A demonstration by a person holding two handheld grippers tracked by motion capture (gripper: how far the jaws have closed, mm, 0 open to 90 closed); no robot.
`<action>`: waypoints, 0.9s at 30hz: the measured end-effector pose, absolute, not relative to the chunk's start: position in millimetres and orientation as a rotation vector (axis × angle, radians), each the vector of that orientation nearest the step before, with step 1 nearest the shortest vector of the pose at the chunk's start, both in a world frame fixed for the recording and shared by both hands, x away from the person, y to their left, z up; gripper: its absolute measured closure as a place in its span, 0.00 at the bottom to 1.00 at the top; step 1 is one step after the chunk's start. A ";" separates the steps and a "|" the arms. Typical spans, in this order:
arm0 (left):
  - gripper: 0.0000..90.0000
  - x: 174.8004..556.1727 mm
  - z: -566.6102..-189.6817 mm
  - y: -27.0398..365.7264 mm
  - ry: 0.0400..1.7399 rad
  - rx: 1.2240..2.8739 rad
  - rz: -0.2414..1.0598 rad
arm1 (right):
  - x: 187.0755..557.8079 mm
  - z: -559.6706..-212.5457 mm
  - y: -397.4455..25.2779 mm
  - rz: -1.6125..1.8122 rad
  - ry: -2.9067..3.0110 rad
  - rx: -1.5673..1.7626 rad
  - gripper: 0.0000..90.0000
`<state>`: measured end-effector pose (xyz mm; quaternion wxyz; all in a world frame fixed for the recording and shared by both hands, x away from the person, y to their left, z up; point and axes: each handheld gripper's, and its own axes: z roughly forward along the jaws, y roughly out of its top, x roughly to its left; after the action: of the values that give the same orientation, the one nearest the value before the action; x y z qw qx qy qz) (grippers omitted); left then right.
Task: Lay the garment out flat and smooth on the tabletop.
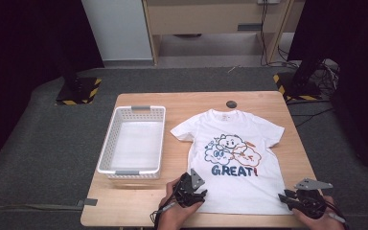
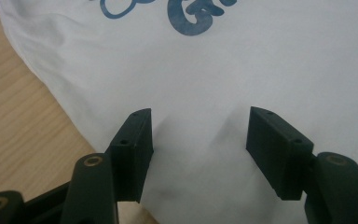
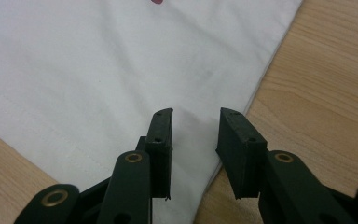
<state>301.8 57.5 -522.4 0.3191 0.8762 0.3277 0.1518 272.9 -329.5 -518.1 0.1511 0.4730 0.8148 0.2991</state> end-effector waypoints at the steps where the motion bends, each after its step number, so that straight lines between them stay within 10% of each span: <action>1: 0.46 298.7 -522.5 57.9 0.868 2.301 0.394 | 272.3 -518.0 -329.2 0.851 2.344 1.347 0.72; 9: 0.28 285.2 -523.2 58.0 0.912 2.314 0.354 | 263.0 -516.4 -328.6 0.797 2.375 1.304 0.66; 18: 0.06 303.0 -511.7 43.3 0.849 2.290 0.383 | 284.0 -512.3 -341.6 1.005 2.227 1.398 0.14; 27: 0.05 330.3 -511.6 37.0 0.907 2.260 0.319 | 313.6 -514.5 -343.1 1.045 2.187 1.440 0.07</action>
<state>330.3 37.0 -511.6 0.3359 0.8667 0.3479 0.1223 313.6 -343.1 -514.5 0.1602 0.5041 0.7657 0.3658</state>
